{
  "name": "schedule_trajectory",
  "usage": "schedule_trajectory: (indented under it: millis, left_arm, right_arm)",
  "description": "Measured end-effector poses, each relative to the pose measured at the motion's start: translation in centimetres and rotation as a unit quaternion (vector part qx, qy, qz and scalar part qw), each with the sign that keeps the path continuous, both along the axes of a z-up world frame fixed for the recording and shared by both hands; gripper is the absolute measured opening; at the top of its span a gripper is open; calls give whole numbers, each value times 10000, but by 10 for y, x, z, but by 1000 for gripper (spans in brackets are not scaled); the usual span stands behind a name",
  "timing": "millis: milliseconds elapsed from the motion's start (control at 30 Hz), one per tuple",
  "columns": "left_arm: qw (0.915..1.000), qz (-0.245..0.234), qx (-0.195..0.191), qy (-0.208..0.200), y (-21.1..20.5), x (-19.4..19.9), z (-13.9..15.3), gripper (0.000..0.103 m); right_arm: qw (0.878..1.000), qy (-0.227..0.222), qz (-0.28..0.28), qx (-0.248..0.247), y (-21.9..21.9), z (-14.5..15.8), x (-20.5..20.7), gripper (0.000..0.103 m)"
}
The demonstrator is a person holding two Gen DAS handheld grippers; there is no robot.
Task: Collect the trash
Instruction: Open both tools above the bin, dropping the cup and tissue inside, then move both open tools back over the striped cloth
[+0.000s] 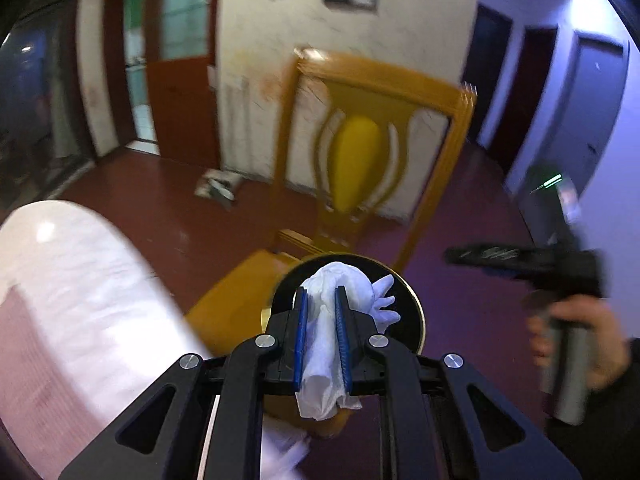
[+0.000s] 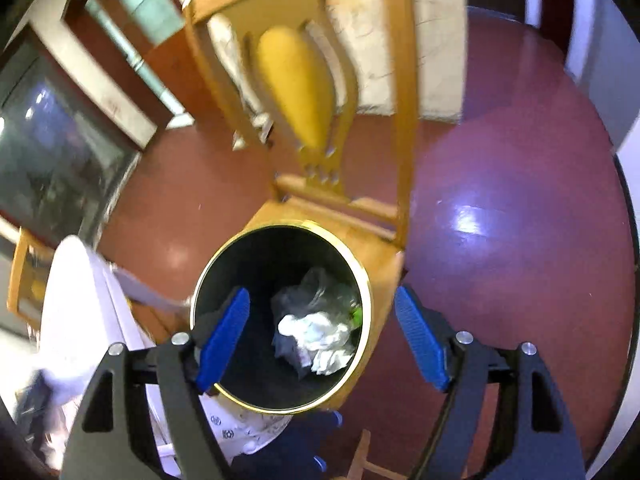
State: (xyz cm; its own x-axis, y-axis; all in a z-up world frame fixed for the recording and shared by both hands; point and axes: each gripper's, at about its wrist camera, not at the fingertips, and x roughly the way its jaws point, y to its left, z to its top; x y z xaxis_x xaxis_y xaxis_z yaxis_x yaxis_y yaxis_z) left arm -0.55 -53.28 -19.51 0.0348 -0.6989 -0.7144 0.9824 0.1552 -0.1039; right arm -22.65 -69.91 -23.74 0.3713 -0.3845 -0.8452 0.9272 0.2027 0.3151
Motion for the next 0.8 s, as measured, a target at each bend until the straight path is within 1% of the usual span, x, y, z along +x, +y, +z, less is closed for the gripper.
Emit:
schedule_trajectory:
  millis: [67,133,167,200,233,267,367,500,633,700,733,800]
  left_arm:
    - [9996,-104,280,10,-40,-14,-30,13]
    - [9987,-148,482,-2,-61,-23,-56,20]
    - [9984,-138,549,11,-68,-26,-65,36]
    - [9979,-116,629,55,-73,-29,-74,77]
    - [9976,-42,680,142,-76,-31,-81,90]
    - [9977,35,648,197,-75,-33,-83,97]
    - [9974,5,655,287,-74,-38,-82,97]
    - [9987,-5,497,102,-64,-37,-66,97]
    - [9997,141,208,-81,-40,-28,-45,97]
    - [9990,375,82,-245,-24,-20,-36,97]
    - [9978,603,-49,-289,-11,-13,-29,97]
    - [9951,922,-244,-263,13,2,-17,97]
  right_arm:
    - [9999,-51,-96,-99,-4,8,-10,76]
    - [9997,-96,-141,-161,-4,14,-17,76]
    - [9997,-105,-149,-171,-4,16,-22,76]
    - [9997,-105,-147,-169,-4,17,-26,76]
    - [9997,-105,-133,-170,-2,18,-27,76]
    - [9997,-108,-120,-185,0,19,-28,76]
    - [9995,-138,-156,-223,0,22,-32,76]
    - [9993,-231,-81,-287,3,27,-26,76]
    - [9988,-306,70,-365,12,33,-15,76]
    - [9982,-341,158,-457,18,39,-8,76]
    - [9979,-362,195,-505,21,42,-5,76]
    - [9947,-490,439,-788,37,52,12,76]
